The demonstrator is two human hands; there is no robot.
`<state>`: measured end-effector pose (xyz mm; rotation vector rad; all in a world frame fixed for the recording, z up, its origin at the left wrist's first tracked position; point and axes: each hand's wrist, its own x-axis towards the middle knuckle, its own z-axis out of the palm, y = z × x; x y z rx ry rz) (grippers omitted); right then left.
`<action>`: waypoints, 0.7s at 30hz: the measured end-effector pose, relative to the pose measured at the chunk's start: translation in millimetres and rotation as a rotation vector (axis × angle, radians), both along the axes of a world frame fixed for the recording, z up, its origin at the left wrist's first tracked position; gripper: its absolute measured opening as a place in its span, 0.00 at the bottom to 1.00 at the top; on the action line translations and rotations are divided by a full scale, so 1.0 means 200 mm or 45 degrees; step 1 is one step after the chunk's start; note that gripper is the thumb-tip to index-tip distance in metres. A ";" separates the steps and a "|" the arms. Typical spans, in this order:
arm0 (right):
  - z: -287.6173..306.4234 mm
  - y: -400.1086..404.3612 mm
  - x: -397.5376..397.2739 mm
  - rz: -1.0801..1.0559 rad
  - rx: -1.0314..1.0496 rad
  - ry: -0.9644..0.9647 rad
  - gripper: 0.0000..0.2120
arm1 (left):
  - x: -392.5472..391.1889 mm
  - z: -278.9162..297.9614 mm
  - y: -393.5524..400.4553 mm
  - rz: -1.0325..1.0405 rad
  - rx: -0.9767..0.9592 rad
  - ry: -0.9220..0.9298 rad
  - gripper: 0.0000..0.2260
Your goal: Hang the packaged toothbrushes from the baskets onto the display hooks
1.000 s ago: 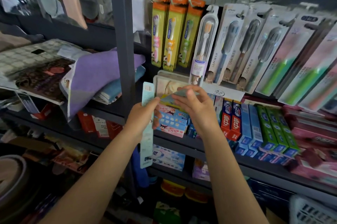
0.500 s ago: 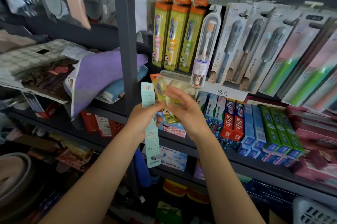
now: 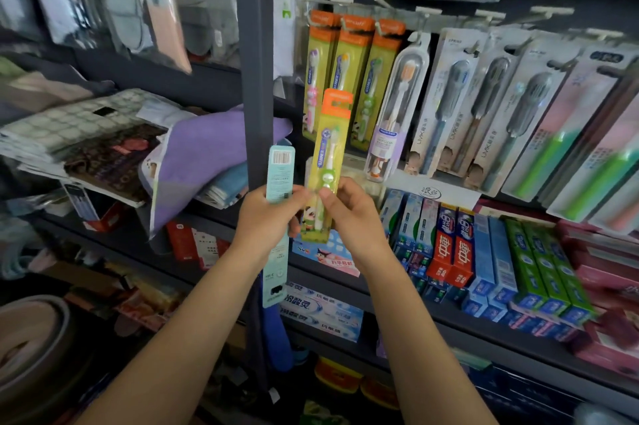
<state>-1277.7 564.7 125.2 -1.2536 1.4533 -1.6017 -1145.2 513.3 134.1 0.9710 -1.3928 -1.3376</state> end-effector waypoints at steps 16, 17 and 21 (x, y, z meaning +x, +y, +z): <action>0.41 -0.38 0.03 -0.227 -0.168 0.163 0.10 | 0.08 0.29 -0.14 0.116 -0.247 0.096 0.06; 0.41 -0.39 0.03 -0.249 -0.188 0.139 0.10 | 0.09 0.29 -0.15 0.126 -0.288 0.054 0.06; 0.39 -0.41 0.03 -0.322 -0.223 0.082 0.11 | 0.11 0.31 -0.15 0.067 -0.336 0.041 0.04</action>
